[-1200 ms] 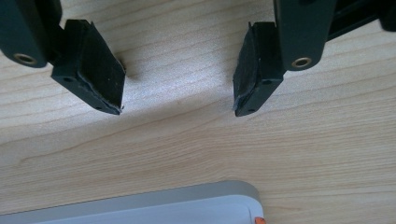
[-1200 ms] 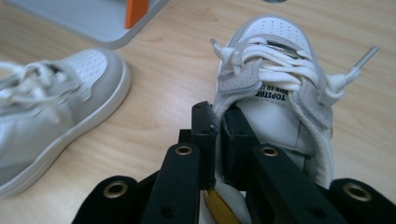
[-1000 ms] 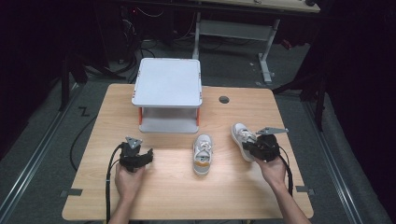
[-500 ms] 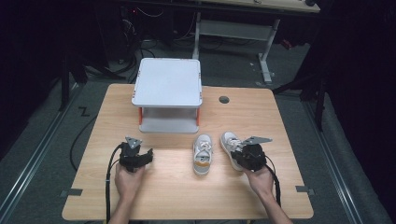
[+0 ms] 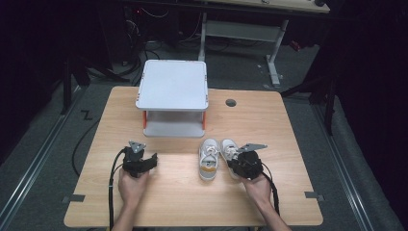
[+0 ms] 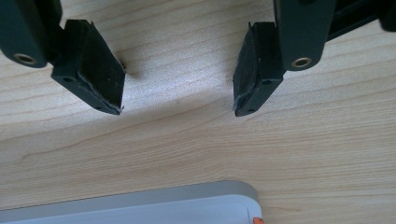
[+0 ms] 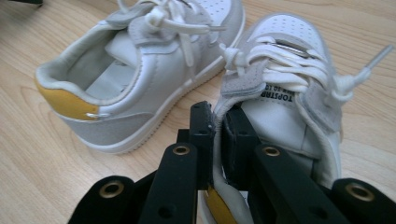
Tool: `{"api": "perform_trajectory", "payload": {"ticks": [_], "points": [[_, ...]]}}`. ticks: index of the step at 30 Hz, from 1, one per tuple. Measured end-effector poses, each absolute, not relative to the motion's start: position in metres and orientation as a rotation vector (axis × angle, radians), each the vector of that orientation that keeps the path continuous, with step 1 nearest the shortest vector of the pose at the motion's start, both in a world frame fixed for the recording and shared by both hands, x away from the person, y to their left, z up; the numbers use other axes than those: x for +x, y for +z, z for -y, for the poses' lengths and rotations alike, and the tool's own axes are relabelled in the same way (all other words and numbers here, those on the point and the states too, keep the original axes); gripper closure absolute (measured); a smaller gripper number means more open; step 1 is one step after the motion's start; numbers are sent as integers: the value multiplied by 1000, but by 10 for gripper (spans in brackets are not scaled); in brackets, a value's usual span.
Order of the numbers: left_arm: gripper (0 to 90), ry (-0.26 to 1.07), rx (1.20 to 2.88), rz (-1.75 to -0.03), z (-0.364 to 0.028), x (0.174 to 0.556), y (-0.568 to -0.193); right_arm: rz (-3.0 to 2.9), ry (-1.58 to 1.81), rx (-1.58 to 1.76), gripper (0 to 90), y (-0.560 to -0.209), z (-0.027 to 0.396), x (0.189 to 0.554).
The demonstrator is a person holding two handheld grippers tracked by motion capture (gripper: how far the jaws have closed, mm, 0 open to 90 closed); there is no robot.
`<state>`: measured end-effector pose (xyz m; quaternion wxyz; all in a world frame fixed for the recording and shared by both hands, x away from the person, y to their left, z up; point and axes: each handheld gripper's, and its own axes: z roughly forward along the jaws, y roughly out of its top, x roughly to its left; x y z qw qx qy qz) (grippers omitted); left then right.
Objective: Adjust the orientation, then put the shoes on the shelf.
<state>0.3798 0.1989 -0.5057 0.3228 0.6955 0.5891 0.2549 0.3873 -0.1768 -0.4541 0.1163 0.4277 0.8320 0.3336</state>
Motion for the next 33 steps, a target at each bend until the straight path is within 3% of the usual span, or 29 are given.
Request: {"api": "perform_trajectory", "payload": {"ticks": [15, 25, 33], "points": [[343, 675, 1824, -1551, -199, 380, -506, -2500, 1062, 1267, 750, -459, 171, 384], [341, 676, 1819, -1553, -199, 380, -506, -2498, 1175, 1263, 529, -457, 177, 380], [338, 688, 1834, -1551, -197, 380, -506, -2370, 1352, 1268, 536, -448, 213, 369]]}}
